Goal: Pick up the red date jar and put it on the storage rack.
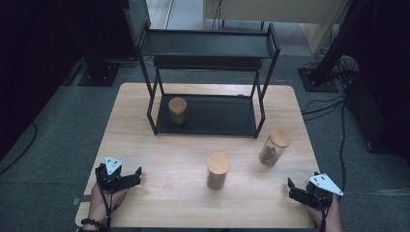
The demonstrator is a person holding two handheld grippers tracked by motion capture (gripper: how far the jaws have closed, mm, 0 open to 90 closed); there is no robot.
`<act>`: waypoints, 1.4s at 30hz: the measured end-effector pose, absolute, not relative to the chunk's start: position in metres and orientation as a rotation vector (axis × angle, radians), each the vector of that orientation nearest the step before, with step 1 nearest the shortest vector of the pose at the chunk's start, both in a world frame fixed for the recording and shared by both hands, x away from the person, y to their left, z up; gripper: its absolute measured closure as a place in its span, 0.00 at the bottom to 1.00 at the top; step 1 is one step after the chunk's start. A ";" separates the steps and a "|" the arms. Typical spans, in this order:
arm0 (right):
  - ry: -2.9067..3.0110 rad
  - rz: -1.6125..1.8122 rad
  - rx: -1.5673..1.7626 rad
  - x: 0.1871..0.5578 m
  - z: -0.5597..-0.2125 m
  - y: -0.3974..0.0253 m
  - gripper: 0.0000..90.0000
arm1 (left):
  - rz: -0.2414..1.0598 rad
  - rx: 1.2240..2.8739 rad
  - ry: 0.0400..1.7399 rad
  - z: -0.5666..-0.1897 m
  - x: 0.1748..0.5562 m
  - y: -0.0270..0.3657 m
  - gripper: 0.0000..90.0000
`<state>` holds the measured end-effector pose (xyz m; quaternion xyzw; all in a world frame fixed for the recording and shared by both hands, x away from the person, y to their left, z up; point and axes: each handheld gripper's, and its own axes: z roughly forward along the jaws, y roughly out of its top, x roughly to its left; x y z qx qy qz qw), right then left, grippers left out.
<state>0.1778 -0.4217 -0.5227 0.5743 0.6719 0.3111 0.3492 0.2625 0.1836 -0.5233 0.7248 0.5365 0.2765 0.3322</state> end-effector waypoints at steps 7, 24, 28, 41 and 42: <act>1.751 0.803 1.493 0.181 -0.520 -0.421 0.03 | 0.703 1.847 1.413 -0.523 0.261 0.186 0.00; 1.842 0.856 1.401 0.184 -0.503 -0.376 0.03 | 0.679 1.819 1.380 -0.522 0.258 0.189 0.00; 1.855 0.878 1.381 0.184 -0.500 -0.364 0.03 | 0.682 1.824 1.370 -0.522 0.257 0.189 0.00; 1.912 0.921 1.353 0.187 -0.509 -0.336 0.03 | 0.684 1.833 1.356 -0.522 0.256 0.188 0.00; 1.914 0.925 1.351 0.187 -0.510 -0.334 0.03 | 0.684 1.833 1.355 -0.522 0.256 0.188 0.00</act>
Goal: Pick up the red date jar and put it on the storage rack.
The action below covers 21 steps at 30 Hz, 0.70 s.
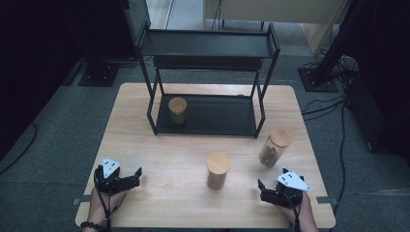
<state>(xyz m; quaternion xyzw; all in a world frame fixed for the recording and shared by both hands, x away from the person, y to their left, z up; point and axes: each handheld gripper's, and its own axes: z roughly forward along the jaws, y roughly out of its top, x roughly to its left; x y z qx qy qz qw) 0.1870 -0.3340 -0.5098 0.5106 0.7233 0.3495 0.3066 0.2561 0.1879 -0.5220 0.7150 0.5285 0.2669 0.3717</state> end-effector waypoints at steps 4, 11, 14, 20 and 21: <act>1.930 0.929 1.340 0.188 -0.512 -0.328 0.03 | 0.685 1.830 1.352 -0.522 0.256 0.188 0.00; 1.949 0.942 1.335 0.188 -0.516 -0.318 0.03 | 0.686 1.840 1.348 -0.522 0.255 0.187 0.00; 1.956 0.940 1.325 0.188 -0.517 -0.314 0.03 | 0.686 1.837 1.347 -0.522 0.255 0.187 0.00; 1.963 0.961 1.321 0.188 -0.516 -0.308 0.03 | 0.687 1.840 1.348 -0.522 0.255 0.187 0.00; 1.966 0.963 1.323 0.188 -0.516 -0.307 0.03 | 0.687 1.839 1.348 -0.522 0.255 0.187 0.00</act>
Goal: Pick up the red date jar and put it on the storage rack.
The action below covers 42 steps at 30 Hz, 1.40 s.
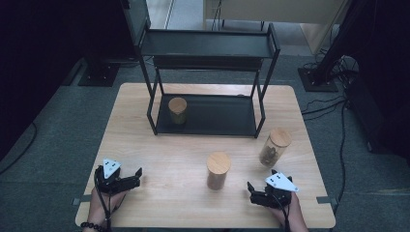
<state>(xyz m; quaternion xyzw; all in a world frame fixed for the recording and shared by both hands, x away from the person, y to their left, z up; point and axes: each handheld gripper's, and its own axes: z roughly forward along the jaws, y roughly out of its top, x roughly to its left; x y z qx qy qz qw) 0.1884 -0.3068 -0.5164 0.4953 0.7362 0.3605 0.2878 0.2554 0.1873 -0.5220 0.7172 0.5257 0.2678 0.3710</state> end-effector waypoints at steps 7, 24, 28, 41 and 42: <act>1.979 0.976 1.306 0.189 -0.517 -0.298 0.03 | 0.687 1.840 1.348 -0.522 0.255 0.187 0.00; 2.012 1.009 1.269 0.193 -0.517 -0.277 0.03 | 0.689 1.847 1.346 -0.522 0.255 0.187 0.00; 2.021 1.014 1.258 0.194 -0.517 -0.271 0.03 | 0.688 1.847 1.348 -0.522 0.256 0.187 0.00; 2.046 1.032 1.240 0.197 -0.517 -0.258 0.03 | 0.687 1.850 1.346 -0.522 0.256 0.186 0.00; 2.048 1.034 1.239 0.197 -0.517 -0.257 0.03 | 0.688 1.850 1.346 -0.522 0.256 0.186 0.00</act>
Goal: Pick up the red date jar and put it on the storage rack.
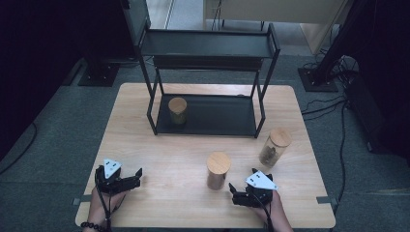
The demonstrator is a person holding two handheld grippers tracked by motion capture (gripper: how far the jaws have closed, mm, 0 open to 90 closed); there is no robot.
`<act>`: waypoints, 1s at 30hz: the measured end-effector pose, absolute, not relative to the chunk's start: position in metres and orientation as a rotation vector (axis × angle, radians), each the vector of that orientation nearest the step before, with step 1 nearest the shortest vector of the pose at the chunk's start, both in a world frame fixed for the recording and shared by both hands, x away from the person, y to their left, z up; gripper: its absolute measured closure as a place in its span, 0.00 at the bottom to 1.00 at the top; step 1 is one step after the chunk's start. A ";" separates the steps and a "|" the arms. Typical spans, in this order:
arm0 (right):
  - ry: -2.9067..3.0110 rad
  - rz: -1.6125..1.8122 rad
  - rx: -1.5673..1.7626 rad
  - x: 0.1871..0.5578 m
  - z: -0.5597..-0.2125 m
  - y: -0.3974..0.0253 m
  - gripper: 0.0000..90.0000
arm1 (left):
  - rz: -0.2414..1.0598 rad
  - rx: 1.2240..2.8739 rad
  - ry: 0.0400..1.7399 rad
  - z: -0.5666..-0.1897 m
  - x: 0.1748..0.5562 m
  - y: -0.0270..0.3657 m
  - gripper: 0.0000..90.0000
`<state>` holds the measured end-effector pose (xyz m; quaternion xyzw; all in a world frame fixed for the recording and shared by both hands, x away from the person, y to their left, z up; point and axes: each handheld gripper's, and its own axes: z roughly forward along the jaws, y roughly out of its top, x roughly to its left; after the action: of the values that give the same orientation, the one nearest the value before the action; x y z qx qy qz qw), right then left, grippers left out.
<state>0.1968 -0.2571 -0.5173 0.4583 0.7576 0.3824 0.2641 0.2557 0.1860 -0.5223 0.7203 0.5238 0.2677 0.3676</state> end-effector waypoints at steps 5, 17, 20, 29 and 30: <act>2.061 1.041 1.227 0.198 -0.517 -0.252 0.03 | 0.688 1.852 1.345 -0.522 0.256 0.186 0.00; 2.073 1.055 1.204 0.200 -0.517 -0.245 0.04 | 0.686 1.862 1.341 -0.522 0.256 0.186 0.00; 2.092 1.078 1.184 0.199 -0.517 -0.243 0.04 | 0.686 1.865 1.339 -0.522 0.256 0.186 0.00; 2.119 1.092 1.152 0.199 -0.516 -0.234 0.03 | 0.687 1.866 1.339 -0.522 0.256 0.186 0.00; 2.119 1.096 1.154 0.199 -0.515 -0.233 0.03 | 0.687 1.866 1.339 -0.522 0.256 0.186 0.00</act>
<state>0.1992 -0.2326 -0.5154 0.4224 0.7756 0.4011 0.2433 0.2557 0.1856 -0.5222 0.7252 0.5202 0.2669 0.3635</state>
